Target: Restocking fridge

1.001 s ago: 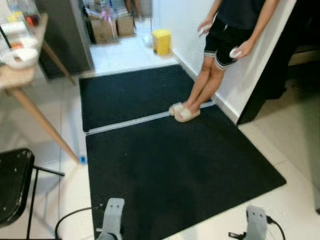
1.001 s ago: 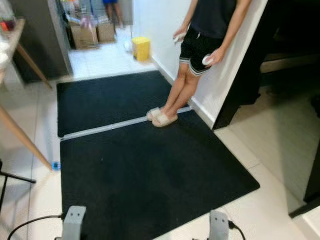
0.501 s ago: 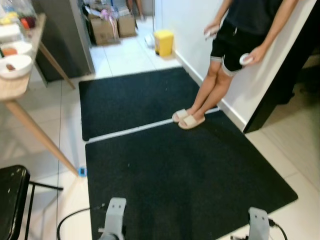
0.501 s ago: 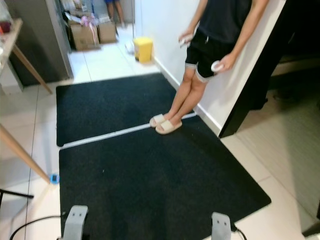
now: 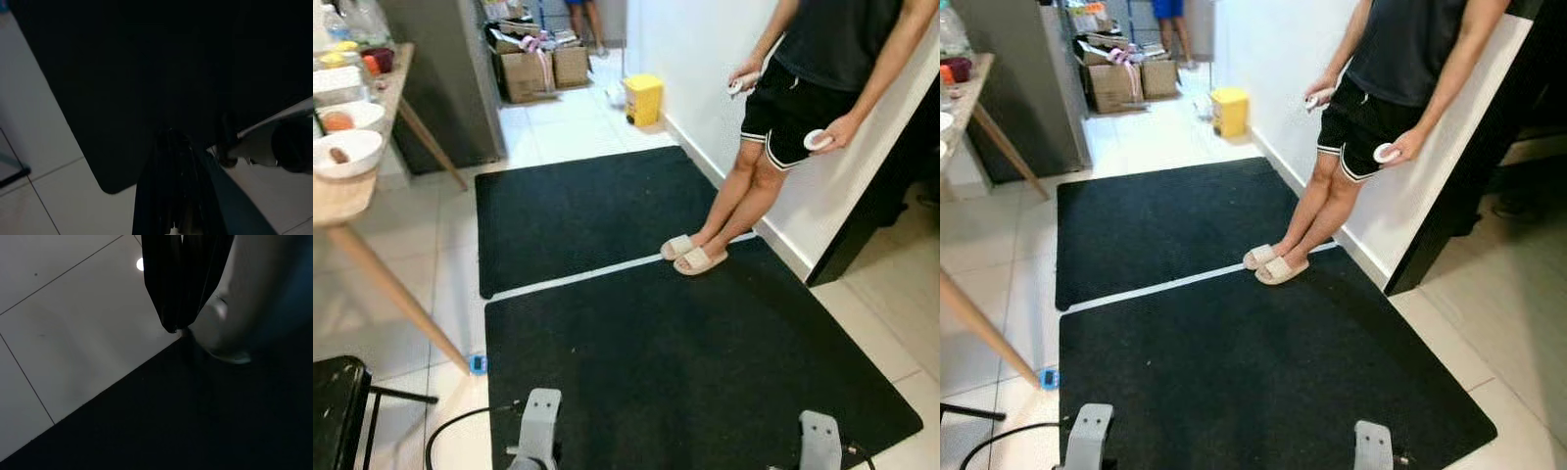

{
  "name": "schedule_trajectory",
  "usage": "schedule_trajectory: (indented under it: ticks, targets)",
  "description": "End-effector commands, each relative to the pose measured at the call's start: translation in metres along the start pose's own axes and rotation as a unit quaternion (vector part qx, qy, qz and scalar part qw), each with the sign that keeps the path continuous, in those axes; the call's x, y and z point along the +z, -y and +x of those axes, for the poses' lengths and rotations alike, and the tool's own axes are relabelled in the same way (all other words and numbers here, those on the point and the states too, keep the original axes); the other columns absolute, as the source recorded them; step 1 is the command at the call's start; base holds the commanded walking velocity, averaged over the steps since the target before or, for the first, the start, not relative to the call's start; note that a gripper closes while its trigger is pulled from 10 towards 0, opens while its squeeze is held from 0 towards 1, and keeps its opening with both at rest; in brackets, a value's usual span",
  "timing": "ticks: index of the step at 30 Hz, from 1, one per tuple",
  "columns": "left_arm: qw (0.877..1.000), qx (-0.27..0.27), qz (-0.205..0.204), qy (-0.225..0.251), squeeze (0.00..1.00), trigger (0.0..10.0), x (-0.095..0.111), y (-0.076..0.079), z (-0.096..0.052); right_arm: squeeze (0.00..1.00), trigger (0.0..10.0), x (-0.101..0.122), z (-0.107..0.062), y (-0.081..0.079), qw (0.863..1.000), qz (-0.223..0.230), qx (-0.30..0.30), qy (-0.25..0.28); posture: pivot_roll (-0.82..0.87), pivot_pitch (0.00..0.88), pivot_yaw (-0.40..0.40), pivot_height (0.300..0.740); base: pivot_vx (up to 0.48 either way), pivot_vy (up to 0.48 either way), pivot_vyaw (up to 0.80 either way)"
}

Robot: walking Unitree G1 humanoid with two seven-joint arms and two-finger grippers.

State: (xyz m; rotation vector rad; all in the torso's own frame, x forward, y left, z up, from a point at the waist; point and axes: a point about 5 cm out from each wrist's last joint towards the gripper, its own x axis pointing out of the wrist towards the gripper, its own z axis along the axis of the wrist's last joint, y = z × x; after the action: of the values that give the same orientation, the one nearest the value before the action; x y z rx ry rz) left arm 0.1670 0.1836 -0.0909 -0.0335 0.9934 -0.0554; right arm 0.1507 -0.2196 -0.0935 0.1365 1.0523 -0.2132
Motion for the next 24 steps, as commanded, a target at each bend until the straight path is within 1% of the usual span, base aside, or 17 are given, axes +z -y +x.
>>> schedule_trajectory:
  ticks: [1, 12, 15, 24]
  targets:
    - [1.0, -0.004, 0.004, -0.005, 0.0, 10.0, -0.0015, 0.0022, 0.0002, 0.0, 10.0, 0.0042, 0.0001, 0.0033, 1.0, -0.001, -0.005, 0.004, 0.01, 0.012, -0.021, 0.74, 0.371, 0.0, 0.0]
    - [1.0, -0.005, 0.003, -0.007, 0.0, 10.0, -0.0031, 0.0034, 0.0001, 0.0, 10.0, 0.0024, -0.0001, 0.004, 1.0, -0.003, -0.006, 0.001, 0.01, 0.015, -0.021, 0.74, 0.374, 0.0, 0.0]
    - [1.0, -0.006, 0.002, -0.006, 0.0, 10.0, -0.0031, 0.0037, 0.0002, 0.0, 10.0, 0.0027, -0.0001, 0.0041, 1.0, -0.001, -0.005, 0.001, 0.01, 0.015, -0.023, 0.74, 0.374, 0.0, -0.8]
    - [1.0, -0.006, 0.001, -0.006, 0.0, 10.0, -0.003, 0.0042, 0.0003, 0.0, 10.0, 0.0036, 0.0, 0.0039, 1.0, 0.001, -0.005, 0.003, 0.01, 0.014, -0.023, 0.74, 0.374, 0.0, 0.0]
